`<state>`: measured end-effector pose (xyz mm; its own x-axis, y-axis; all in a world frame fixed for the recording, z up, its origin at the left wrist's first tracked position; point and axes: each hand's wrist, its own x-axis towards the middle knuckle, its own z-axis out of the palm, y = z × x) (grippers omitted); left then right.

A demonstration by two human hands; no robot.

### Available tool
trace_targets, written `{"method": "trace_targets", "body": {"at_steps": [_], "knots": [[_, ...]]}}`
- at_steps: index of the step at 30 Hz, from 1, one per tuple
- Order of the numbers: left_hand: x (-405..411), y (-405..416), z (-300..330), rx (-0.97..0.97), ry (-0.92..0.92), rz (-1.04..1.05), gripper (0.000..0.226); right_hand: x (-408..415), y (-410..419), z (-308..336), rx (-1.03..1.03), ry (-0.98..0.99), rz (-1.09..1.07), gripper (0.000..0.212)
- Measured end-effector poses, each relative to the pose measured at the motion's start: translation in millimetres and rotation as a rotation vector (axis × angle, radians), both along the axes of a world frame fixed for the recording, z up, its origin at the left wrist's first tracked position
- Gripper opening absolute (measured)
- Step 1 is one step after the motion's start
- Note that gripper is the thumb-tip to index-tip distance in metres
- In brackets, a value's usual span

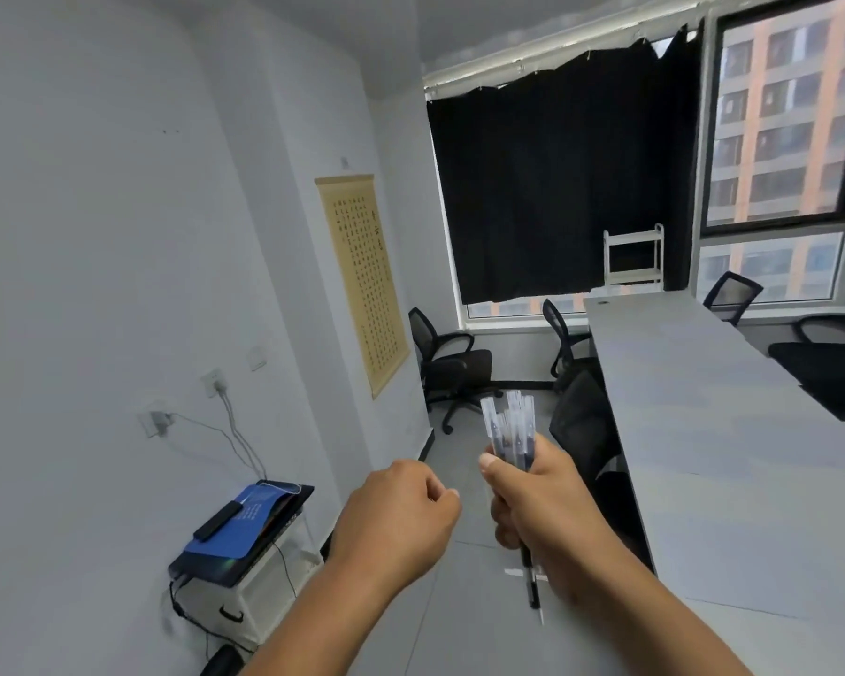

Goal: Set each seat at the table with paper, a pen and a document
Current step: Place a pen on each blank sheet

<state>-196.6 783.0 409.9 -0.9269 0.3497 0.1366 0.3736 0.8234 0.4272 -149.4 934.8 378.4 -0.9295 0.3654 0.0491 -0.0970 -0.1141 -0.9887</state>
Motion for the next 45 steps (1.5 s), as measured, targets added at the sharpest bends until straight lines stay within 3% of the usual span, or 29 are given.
{"method": "trace_targets", "body": {"at_steps": [11,24,34,45], "knots": [[-143,63,2,0.039,-0.026,-0.205,0.035,-122,49,5,0.072,0.004,-0.169,0.017],[-322,146,-12,0.078,-0.096,-0.644,0.038,-229,76,-8,0.123,-0.094,-0.618,0.016],[-350,265,-38,0.117,-0.198,-0.955,0.041,-224,138,-36,0.069,-0.220,-0.913,0.014],[-349,429,-96,-0.082,-0.247,-1.165,0.039,-224,258,-118,-0.117,-0.303,-1.127,0.010]]}}
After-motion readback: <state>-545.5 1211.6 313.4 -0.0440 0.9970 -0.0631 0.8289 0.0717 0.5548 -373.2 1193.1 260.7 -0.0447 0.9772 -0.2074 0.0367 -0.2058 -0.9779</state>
